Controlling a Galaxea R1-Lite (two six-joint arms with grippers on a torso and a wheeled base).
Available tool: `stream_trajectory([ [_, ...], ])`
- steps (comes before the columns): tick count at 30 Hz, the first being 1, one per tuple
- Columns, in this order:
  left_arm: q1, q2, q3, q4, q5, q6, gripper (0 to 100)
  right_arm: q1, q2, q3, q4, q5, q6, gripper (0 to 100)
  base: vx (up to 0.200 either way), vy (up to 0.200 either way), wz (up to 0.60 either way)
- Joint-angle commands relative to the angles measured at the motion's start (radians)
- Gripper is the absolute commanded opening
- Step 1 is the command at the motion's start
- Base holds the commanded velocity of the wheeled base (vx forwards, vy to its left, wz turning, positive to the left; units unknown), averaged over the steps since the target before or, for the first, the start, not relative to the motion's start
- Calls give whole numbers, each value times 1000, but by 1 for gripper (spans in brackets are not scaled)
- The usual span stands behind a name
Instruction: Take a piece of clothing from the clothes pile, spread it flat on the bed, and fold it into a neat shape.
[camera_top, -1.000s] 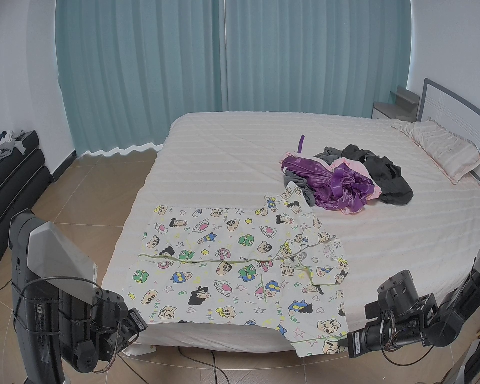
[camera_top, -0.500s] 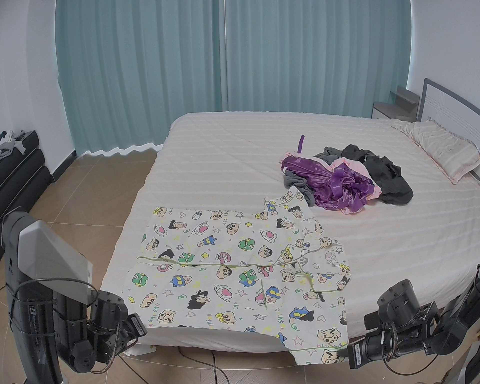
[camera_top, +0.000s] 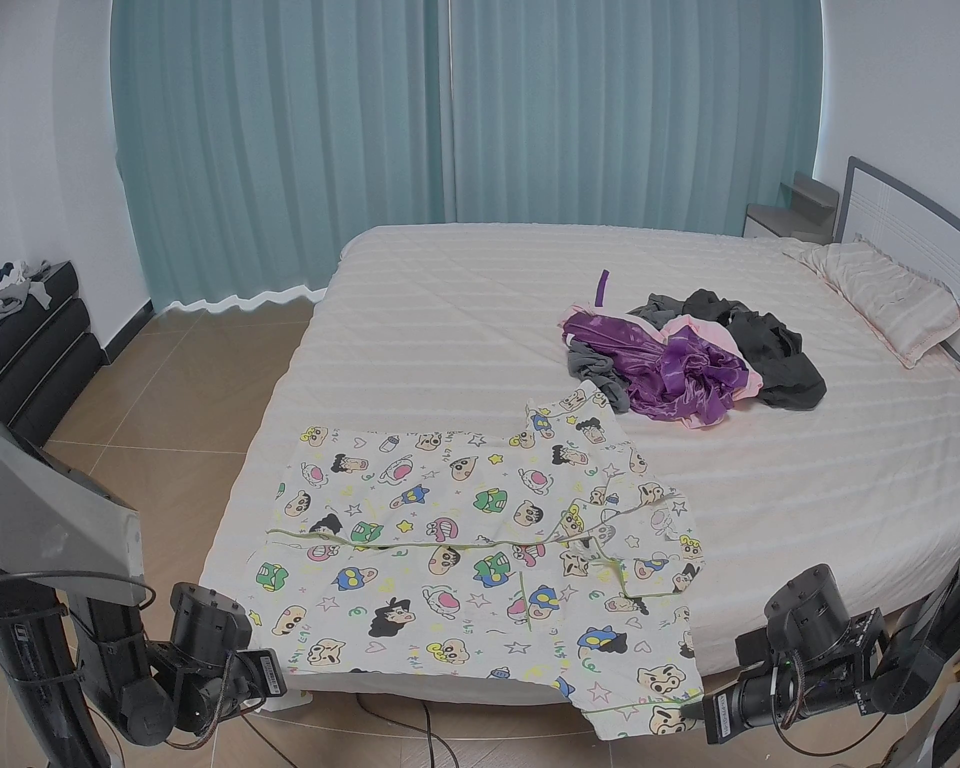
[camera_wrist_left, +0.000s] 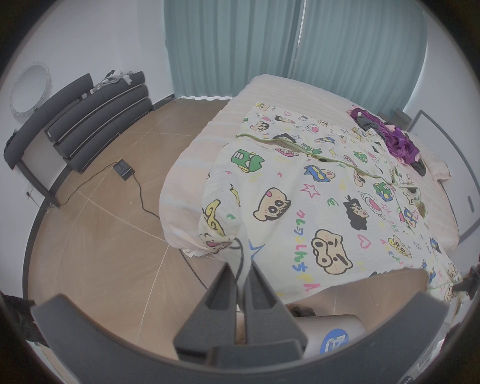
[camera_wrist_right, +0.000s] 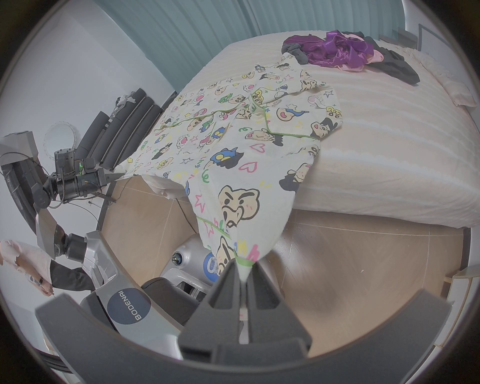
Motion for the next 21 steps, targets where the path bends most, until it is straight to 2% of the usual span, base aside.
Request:
stream_trajectory([
  [1, -10, -19, -2, 3, -1, 5, 0, 0, -5, 2, -5, 1, 0, 0, 0, 0, 0],
  [3, -1, -19, -48, 9, -3, 2, 0, -1, -28, -20, -11, 6, 6, 0, 0, 0, 0],
  [6, 19, -27, -107, 34, -3, 2, 0, -4, -42, -67, -8, 26, 69, 0, 0, 0, 0],
  [9, 39, -69, -195, 143, -4, 2, 0, -4, -31, -105, -7, 26, 107, 0, 0, 0, 0],
  [10, 39, -69, -195, 143, -4, 2, 0, -4, -31, -105, -7, 26, 107, 0, 0, 0, 0],
  [11, 53, -130, -287, 299, -7, -1, 0, -13, -20, -124, -4, 26, 110, 0, 0, 0, 0],
  [13, 58, -200, -380, 483, -26, -7, 0, -30, -8, -135, -7, 26, 110, 0, 0, 0, 0],
  [15, 59, -243, -439, 609, -69, -7, 0, -44, -3, -144, -8, 26, 110, 0, 0, 0, 0],
  [18, 76, -259, -500, 693, -107, -9, 0, -79, 14, -170, -10, 26, 110, 0, 0, 0, 0],
  [21, 93, -251, -537, 732, -110, -9, 0, -99, 26, -188, -5, 26, 109, 0, 0, 0, 0],
])
